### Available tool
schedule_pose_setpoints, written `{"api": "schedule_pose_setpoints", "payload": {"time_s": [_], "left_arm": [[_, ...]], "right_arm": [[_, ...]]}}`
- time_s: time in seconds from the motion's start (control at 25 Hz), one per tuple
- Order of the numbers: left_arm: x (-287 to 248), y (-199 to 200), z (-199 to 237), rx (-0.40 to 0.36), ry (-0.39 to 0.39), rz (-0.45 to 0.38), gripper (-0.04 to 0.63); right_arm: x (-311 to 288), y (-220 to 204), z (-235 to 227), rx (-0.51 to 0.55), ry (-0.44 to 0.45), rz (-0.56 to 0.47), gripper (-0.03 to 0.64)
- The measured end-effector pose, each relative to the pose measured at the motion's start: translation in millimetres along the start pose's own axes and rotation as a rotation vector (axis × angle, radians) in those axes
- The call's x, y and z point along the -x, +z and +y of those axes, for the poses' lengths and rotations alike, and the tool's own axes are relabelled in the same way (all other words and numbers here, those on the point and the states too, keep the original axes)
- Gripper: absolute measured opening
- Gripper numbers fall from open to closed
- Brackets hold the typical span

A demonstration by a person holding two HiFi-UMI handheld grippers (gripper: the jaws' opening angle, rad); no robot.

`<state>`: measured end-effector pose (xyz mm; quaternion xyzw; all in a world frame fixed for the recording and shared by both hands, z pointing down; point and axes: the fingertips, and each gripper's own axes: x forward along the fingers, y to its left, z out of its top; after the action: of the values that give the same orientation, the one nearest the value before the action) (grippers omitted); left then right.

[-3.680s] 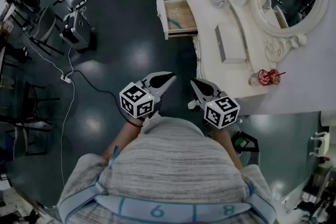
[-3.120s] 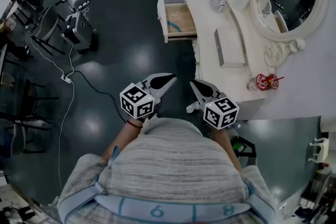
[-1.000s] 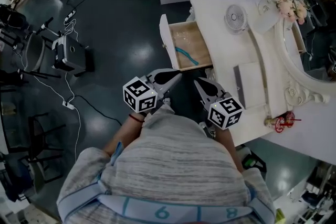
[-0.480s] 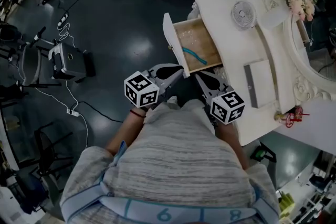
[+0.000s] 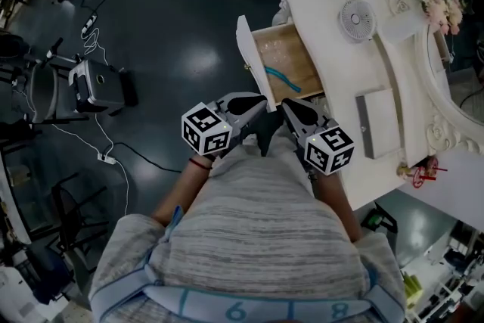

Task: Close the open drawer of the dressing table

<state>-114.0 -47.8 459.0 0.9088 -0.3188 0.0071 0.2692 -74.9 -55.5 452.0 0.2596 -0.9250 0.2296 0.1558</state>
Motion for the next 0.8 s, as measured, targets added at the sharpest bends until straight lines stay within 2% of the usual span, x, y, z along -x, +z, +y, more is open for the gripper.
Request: {"api": "schedule_pose_setpoints", "payload": {"time_s": [0.24, 0.52, 0.8], "left_arm": [[-7.2, -4.4, 13.8, -0.009, 0.023, 0.008, 0.020], [-8.9, -20.5, 37.2, -0.082, 0.042, 0.051, 0.020], [-11.3, -42.5, 75.3, -0.097, 0.124, 0.124, 0.020]], "right_arm": [[-7.3, 4.1, -14.5, 0.005, -0.001, -0.007, 0.012], [-15.4, -6.7, -31.8, -0.008, -0.006, 0.009, 0.012], [-16.0, -17.3, -43.1, -0.026, -0.010, 0.031, 0.012]]}}
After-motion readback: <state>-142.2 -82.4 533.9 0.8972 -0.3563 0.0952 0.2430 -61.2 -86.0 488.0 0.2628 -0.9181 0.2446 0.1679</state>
